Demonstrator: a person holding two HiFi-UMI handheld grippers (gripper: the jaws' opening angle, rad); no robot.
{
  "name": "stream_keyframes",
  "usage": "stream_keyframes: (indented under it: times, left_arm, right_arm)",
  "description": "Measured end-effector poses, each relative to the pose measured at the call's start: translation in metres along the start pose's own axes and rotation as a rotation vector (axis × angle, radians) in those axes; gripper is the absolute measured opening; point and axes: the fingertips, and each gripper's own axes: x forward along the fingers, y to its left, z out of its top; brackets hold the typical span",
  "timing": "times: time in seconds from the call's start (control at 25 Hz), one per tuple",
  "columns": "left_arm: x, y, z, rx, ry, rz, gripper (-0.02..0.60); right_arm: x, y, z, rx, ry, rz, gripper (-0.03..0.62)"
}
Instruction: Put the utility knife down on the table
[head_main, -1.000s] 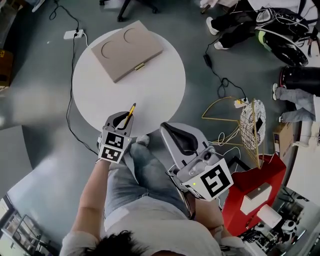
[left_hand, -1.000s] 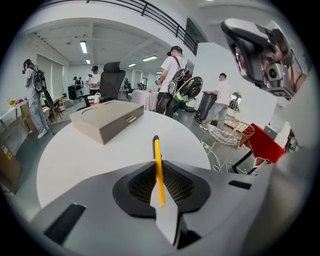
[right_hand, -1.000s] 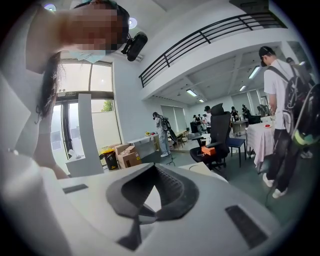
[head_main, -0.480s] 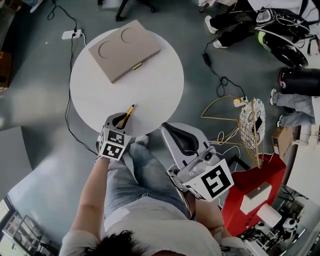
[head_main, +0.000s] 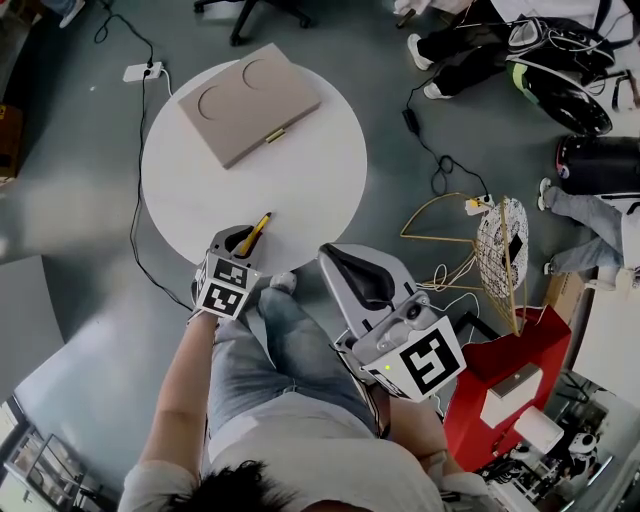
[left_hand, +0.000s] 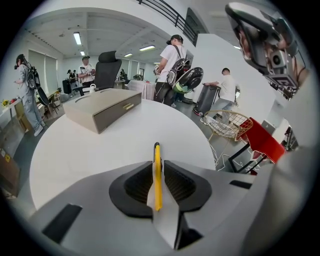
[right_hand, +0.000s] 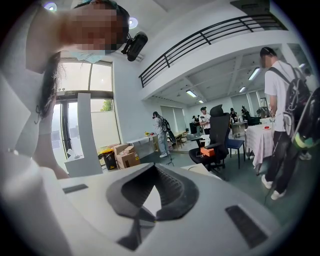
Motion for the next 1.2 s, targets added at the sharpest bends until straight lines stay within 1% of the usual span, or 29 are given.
stream_keyframes:
  times: [0.04, 0.24, 0.4, 0.64, 0.88, 1.2]
  left_arm:
    - [-0.001, 0.000, 0.002, 0.000, -0.007, -0.002, 0.071]
    - [-0.012, -0.001, 0.016, -0.002, -0.046, -0.001, 0.067]
    - [-0.030, 0.001, 0.027, -0.012, -0.080, 0.003, 0.020]
    - [-0.059, 0.005, 0.047, 0.039, -0.137, -0.016, 0.011]
    - [-0.115, -0.006, 0.082, 0.073, -0.262, -0.070, 0.009]
    - [-0.214, -0.014, 0.139, 0.108, -0.490, -0.125, 0.009]
  right_arm:
    - [0.000, 0.001, 0.001, -0.002, -0.001, 0.000, 0.008]
    - [-0.002, 0.006, 0.004, -0.012, -0.009, 0.000, 0.008]
    - [0.000, 0.015, 0.011, -0.020, -0.024, 0.000, 0.008]
    - [0.011, 0.031, 0.019, -0.038, -0.038, -0.013, 0.008]
    - [0.015, 0.055, 0.030, -0.032, -0.058, -0.028, 0.008]
    - [0.024, 0.089, 0.048, -0.057, -0.089, -0.056, 0.008]
